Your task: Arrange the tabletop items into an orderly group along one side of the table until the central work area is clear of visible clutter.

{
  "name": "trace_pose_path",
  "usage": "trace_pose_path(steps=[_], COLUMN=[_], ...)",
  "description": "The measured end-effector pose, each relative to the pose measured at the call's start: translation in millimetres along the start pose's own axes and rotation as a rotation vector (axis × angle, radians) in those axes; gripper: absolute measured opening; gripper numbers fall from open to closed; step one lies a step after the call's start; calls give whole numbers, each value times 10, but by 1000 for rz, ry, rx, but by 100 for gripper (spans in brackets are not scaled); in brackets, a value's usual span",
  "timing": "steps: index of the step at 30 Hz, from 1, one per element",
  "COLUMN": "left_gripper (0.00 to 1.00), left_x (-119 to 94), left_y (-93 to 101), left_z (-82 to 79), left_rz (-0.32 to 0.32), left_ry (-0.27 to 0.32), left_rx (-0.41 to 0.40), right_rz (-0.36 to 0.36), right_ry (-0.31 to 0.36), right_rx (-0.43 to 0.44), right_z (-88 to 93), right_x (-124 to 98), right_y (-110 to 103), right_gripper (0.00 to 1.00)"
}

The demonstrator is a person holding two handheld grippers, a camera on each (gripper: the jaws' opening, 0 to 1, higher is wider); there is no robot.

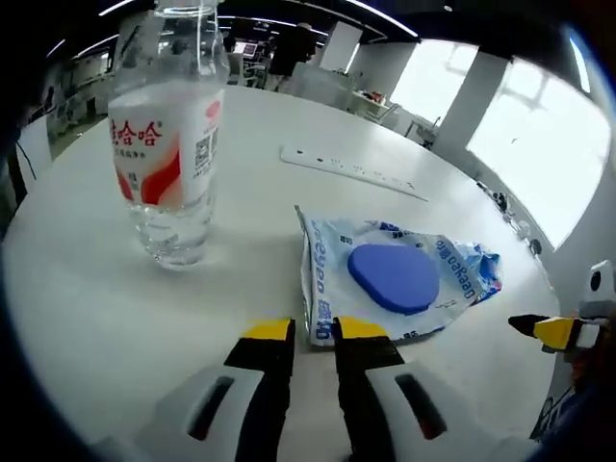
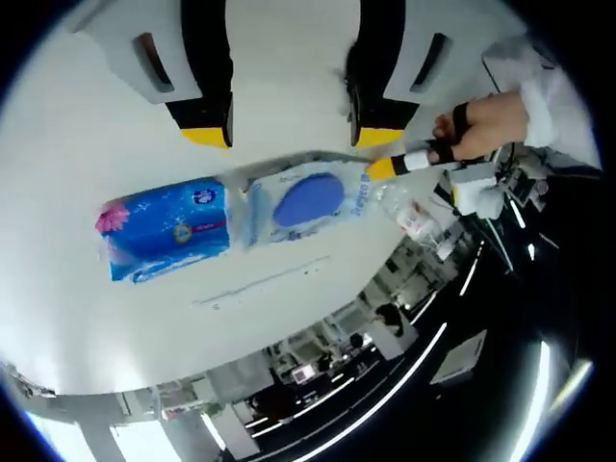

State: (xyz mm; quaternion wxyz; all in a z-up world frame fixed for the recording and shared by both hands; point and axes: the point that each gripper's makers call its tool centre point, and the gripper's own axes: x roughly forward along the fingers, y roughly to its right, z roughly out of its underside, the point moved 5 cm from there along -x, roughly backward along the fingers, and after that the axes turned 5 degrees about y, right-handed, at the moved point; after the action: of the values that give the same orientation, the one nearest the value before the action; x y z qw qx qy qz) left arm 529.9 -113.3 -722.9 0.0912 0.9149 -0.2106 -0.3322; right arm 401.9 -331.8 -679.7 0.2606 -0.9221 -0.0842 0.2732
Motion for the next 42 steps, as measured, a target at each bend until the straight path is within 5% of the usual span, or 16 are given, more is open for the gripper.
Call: trace_pose_path(steps=[6,9,13,27,42], left_gripper=[48,84,99,99,95], left_x=[-137,-183,-299,-850,-1366], left_y=[82,24,17,-19,-157], left_z=[-53,-60,-79,-146,-107], left_rz=[10,-48,-47,-89,-90], left_ry=[46,45,58,67,97], left_rx=[-11,65,62,87,86], right_rz=[20,22,27,-35,-33], right_ry=[39,42,61,97,96], right_rx=[51,77,98,77,94], right_z=[62,106,125,73,163], right_x=[-264,-375,-508,-730,-937], right_y=[92,125,143,-65,-2], right_gripper=[51,52,53,56,57])
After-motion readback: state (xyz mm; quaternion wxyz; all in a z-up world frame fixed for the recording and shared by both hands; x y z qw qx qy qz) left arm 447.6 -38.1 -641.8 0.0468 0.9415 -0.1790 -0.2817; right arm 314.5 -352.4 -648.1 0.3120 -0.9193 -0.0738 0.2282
